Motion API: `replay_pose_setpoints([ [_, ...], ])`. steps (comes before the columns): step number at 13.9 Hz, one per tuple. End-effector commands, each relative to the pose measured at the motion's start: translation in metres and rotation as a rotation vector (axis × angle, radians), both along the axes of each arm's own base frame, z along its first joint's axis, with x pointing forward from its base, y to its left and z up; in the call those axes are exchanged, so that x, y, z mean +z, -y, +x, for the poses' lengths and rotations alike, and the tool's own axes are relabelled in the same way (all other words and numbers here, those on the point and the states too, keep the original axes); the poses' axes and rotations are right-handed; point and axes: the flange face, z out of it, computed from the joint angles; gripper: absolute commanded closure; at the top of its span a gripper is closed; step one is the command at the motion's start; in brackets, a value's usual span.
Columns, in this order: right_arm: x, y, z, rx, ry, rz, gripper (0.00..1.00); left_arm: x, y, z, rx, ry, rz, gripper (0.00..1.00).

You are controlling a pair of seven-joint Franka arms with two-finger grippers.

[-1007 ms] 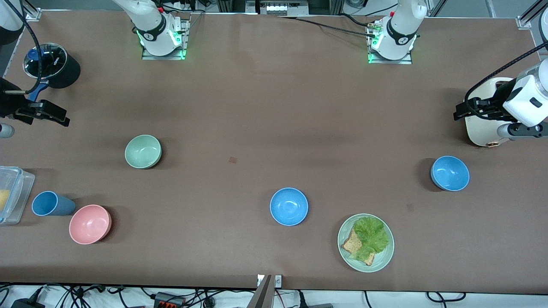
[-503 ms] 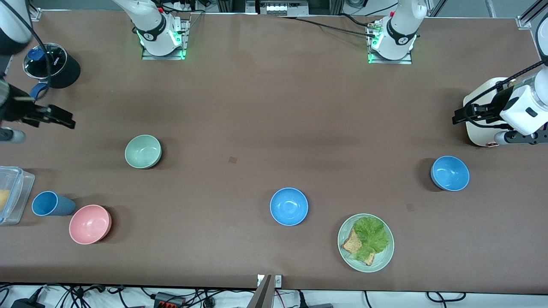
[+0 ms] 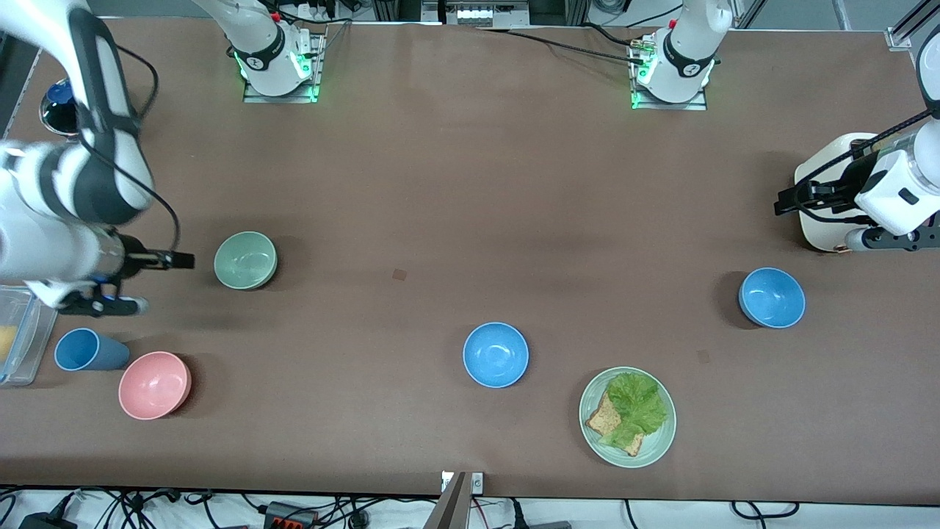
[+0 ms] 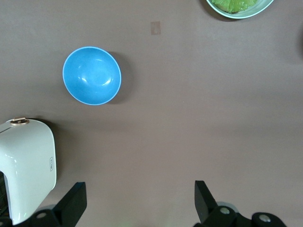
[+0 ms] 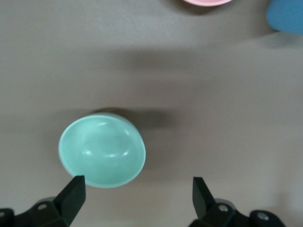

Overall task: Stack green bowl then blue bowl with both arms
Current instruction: 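Reach the right gripper down to the light green bowl and grasp its rim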

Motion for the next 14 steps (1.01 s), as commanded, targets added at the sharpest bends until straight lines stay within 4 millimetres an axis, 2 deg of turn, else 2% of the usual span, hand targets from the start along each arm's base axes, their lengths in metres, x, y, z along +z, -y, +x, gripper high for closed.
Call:
replay_pose_setpoints([
  [1, -0.031, 0.002, 0.004, 0.016, -0.031, -0.003, 0.0, 0.003, -0.002, 0.005, -0.008, 0.004, -0.024, 0.0],
  [5, -0.074, 0.001, -0.002, 0.033, -0.098, 0.002, 0.0, 0.002, -0.002, 0.005, -0.008, 0.003, -0.024, 0.0],
  [7, -0.097, 0.002, -0.015, 0.048, -0.148, 0.012, 0.0, -0.022, -0.008, 0.013, -0.002, -0.034, -0.018, 0.0],
  [8, -0.105, 0.002, -0.021, 0.048, -0.166, 0.013, 0.0, -0.032, -0.025, 0.016, 0.011, -0.045, -0.021, 0.0],
  [10, -0.113, 0.002, -0.026, 0.047, -0.183, 0.014, 0.13, -0.048, -0.036, 0.028, -0.07, -0.004, -0.028, 0.0],
  [11, -0.119, 0.002, -0.027, 0.046, -0.192, 0.015, 0.16, -0.064, -0.046, 0.034, -0.091, -0.003, -0.033, 0.0],
  [13, -0.122, -0.001, -0.028, 0.048, -0.198, 0.019, 0.39, -0.101, -0.061, 0.044, -0.125, -0.029, -0.042, 0.0],
  [14, -0.122, -0.003, -0.028, 0.048, -0.199, 0.019, 0.57, -0.117, -0.067, 0.049, -0.151, -0.016, -0.031, 0.0],
])
